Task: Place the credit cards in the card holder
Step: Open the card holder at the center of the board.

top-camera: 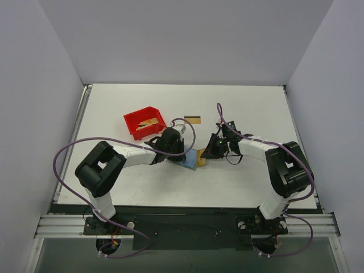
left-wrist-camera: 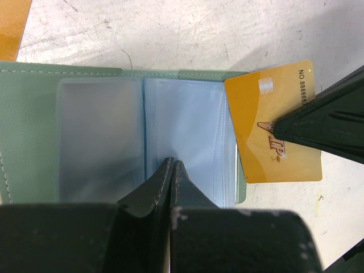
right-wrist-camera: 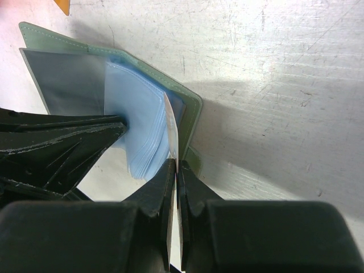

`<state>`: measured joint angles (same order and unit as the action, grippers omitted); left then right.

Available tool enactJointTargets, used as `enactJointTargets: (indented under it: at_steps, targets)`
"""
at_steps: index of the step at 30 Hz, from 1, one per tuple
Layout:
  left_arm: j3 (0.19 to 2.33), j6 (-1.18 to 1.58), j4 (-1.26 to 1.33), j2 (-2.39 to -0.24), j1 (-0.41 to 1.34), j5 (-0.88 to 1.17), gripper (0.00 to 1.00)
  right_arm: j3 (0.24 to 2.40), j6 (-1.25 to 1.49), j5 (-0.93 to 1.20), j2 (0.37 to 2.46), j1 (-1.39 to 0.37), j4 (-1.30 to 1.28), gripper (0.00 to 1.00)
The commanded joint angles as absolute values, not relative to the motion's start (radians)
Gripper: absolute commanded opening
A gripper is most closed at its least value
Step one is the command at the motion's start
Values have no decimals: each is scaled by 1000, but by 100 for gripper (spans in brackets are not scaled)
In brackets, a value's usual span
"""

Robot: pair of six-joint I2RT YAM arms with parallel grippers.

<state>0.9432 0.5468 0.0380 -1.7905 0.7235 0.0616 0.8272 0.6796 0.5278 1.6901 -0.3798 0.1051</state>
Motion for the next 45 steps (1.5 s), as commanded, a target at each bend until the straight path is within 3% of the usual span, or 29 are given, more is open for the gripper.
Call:
enactJointTargets:
  at_steps: [1,15,45]
  targets:
    - [916,523,-83,-1807,699,0,0,810,666,489,1667,-370,45,0]
    - [913,518,-75,-1807,698,0,0,854,719,623,1744,-370,136,0]
    - [910,517,-60,-1813,699,48,0,923,788,683,1810,-405,195,0]
